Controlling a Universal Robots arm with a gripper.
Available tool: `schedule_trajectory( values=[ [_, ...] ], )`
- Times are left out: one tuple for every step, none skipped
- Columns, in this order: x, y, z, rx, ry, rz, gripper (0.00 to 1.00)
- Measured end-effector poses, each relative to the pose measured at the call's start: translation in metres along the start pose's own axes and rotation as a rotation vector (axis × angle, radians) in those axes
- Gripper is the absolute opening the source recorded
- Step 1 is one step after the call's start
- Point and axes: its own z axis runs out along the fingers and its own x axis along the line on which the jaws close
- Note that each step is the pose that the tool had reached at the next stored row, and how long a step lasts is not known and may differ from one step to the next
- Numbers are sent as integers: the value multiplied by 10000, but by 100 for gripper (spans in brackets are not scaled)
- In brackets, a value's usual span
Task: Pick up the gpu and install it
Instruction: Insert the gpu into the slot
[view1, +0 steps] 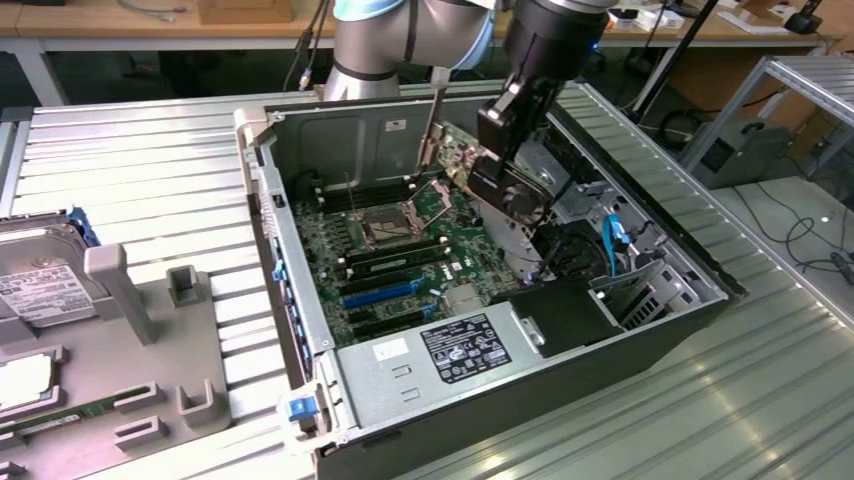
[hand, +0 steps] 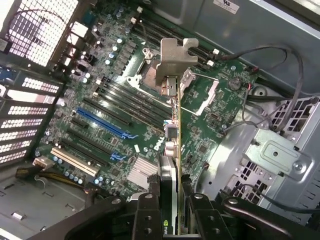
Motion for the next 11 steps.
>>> schedule_trajectory(
  values=[
    [0,0,0,4,4,-160,27],
    [0,0,0,6,7,-295,27],
    [0,0,0,9,11,-429,27],
    [0,0,0,11,13,-534,27],
    [0,0,0,14,17,-689,27],
    [0,0,0,18,21,-866,27],
    [0,0,0,20,24,-956,27],
    [0,0,0,22,25,-1035,27],
    [0,0,0,24,29,-1175,27],
    [0,0,0,27,32,-1306,27],
    [0,0,0,31,36,-1475,27]
  ],
)
